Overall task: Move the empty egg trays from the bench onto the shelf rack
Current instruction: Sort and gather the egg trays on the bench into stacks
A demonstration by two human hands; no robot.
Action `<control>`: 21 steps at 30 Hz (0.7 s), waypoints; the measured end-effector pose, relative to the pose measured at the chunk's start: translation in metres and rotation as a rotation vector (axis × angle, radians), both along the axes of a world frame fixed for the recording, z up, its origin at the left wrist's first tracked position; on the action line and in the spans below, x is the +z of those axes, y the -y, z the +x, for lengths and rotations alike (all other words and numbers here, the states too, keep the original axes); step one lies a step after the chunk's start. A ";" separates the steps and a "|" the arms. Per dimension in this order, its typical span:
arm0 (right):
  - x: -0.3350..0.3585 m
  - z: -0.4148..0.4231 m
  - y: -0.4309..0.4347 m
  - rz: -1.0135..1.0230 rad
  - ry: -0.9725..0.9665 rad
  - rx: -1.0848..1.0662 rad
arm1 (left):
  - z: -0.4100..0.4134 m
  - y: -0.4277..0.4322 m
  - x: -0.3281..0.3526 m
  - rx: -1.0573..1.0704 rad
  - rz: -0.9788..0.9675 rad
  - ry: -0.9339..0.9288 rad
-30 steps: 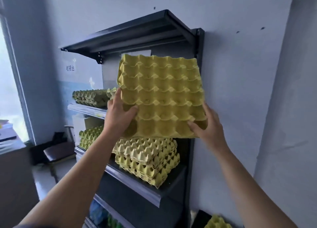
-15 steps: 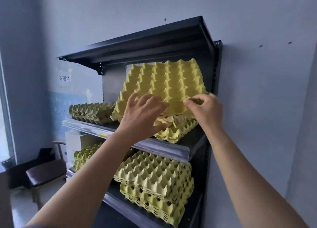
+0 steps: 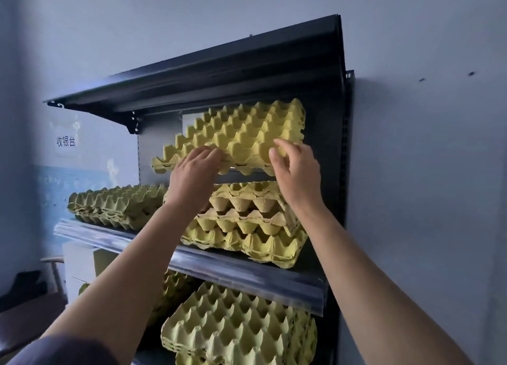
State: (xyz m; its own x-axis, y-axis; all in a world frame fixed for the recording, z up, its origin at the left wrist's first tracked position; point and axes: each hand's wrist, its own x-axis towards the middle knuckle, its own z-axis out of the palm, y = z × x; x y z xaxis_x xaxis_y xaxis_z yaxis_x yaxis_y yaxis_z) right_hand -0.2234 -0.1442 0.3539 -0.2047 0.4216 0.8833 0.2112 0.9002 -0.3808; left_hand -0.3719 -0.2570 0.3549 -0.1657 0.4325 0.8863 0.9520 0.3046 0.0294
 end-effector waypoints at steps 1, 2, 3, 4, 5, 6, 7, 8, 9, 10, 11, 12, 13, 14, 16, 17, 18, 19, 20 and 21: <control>-0.003 -0.007 -0.002 0.019 0.004 -0.044 | -0.007 -0.005 -0.004 -0.018 -0.027 0.031; -0.006 -0.011 -0.004 0.033 0.010 -0.095 | -0.013 -0.010 -0.008 -0.032 -0.053 0.059; -0.010 -0.015 -0.006 0.036 0.019 -0.155 | -0.020 -0.014 -0.011 -0.054 -0.075 0.085; -0.014 -0.018 -0.008 0.025 0.035 -0.215 | -0.026 -0.018 -0.015 -0.080 -0.093 0.105; -0.019 -0.019 -0.010 0.004 0.056 -0.268 | -0.031 -0.021 -0.017 -0.105 -0.112 0.119; -0.024 -0.019 -0.012 -0.015 0.072 -0.307 | -0.035 -0.024 -0.020 -0.125 -0.131 0.123; -0.030 -0.019 -0.013 -0.027 0.080 -0.330 | -0.036 -0.026 -0.022 -0.137 -0.150 0.121; -0.036 -0.020 -0.013 -0.033 0.083 -0.346 | -0.038 -0.027 -0.024 -0.147 -0.166 0.118; -0.040 -0.021 -0.012 -0.041 0.082 -0.350 | -0.040 -0.028 -0.025 -0.157 -0.174 0.115; -0.043 -0.023 -0.012 -0.050 0.078 -0.346 | -0.041 -0.028 -0.027 -0.168 -0.176 0.118; -0.046 -0.024 -0.012 -0.061 0.079 -0.338 | -0.041 -0.028 -0.029 -0.180 -0.170 0.122; -0.047 -0.024 -0.011 -0.072 0.087 -0.327 | -0.041 -0.027 -0.030 -0.193 -0.159 0.128; -0.048 -0.023 -0.010 -0.081 0.105 -0.322 | -0.041 -0.027 -0.032 -0.208 -0.147 0.135; -0.048 -0.021 -0.009 -0.086 0.134 -0.323 | -0.041 -0.026 -0.032 -0.219 -0.136 0.139; -0.050 -0.017 -0.007 -0.096 0.205 -0.361 | -0.037 -0.024 -0.033 -0.241 -0.112 0.111; -0.052 -0.015 -0.007 -0.093 0.227 -0.389 | -0.034 -0.025 -0.033 -0.255 -0.093 0.081; -0.054 -0.012 -0.006 -0.075 0.235 -0.426 | -0.029 -0.025 -0.032 -0.275 -0.077 0.051; -0.055 -0.009 -0.006 -0.040 0.230 -0.470 | -0.023 -0.026 -0.031 -0.297 -0.064 0.024; -0.056 -0.005 -0.006 0.001 0.221 -0.513 | -0.016 -0.028 -0.030 -0.323 -0.056 0.000; -0.057 0.000 -0.006 0.036 0.214 -0.543 | -0.009 -0.030 -0.030 -0.349 -0.048 -0.021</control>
